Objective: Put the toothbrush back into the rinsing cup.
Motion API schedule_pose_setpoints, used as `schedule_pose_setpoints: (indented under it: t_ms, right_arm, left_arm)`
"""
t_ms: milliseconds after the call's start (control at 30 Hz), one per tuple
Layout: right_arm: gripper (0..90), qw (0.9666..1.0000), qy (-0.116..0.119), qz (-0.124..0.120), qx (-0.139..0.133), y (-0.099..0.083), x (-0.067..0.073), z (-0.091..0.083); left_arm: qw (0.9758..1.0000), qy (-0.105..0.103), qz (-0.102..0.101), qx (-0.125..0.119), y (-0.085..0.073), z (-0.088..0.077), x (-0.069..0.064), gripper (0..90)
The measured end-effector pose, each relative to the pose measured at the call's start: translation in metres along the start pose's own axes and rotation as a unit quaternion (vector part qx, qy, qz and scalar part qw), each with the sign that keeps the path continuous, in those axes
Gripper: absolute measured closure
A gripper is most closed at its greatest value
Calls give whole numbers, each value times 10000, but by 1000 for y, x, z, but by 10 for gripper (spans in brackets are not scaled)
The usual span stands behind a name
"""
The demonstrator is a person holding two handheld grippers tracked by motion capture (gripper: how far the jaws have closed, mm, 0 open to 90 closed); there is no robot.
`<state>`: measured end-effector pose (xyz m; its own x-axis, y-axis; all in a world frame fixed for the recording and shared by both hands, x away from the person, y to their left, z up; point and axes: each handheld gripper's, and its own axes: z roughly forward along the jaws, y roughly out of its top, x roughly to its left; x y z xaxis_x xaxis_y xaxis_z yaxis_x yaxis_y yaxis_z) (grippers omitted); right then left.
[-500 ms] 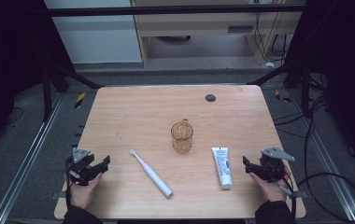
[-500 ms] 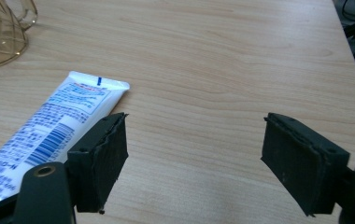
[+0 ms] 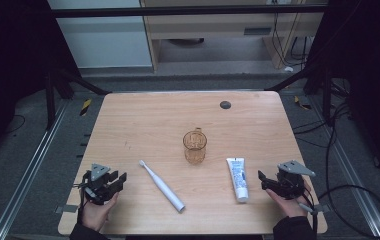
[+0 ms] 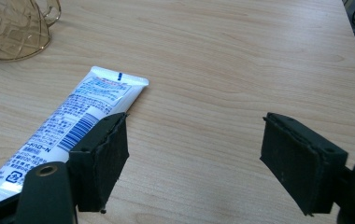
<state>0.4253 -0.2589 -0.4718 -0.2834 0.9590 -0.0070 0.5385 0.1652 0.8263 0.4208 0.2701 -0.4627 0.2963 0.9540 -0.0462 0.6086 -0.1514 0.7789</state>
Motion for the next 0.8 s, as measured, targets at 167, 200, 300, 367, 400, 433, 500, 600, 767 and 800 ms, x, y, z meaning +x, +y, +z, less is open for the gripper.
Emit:
schedule_pose_setpoints:
  t_ms: [167,200,300,367,400,433,500,600,767,800]
  right_arm:
    - [236,10000,41,-60,27,0,0,2]
    - [236,10000,32,-72,33,0,1,2]
    - [238,9999,61,-95,50,0,2,3]
    - [238,9999,81,-93,57,0,3,3]
    - [238,9999,85,-95,58,0,3,3]
    - [238,9999,76,-109,59,0,3,3]
    - [239,9999,92,-101,63,0,3,3]
    - [240,9999,86,-124,58,0,3,4]
    - [242,9998,116,-119,69,0,4,5]
    - [242,9998,117,-141,79,0,4,6]
  left_arm:
    - [9996,-165,99,198,-1,5,-10,743]
    - [9994,-197,117,241,-1,7,-12,753]
    - [9989,-280,188,315,-1,11,-18,793]
    - [9985,-344,241,358,0,13,-21,818]
    - [9982,-363,286,373,0,14,-23,833]
    - [9980,-392,304,381,0,15,-24,844]
    - [9977,-413,336,423,0,17,-27,869]
    - [9973,-461,357,453,1,19,-29,888]
    - [9965,-525,408,508,3,28,-36,895]
    - [9962,-553,419,523,4,30,-37,895]
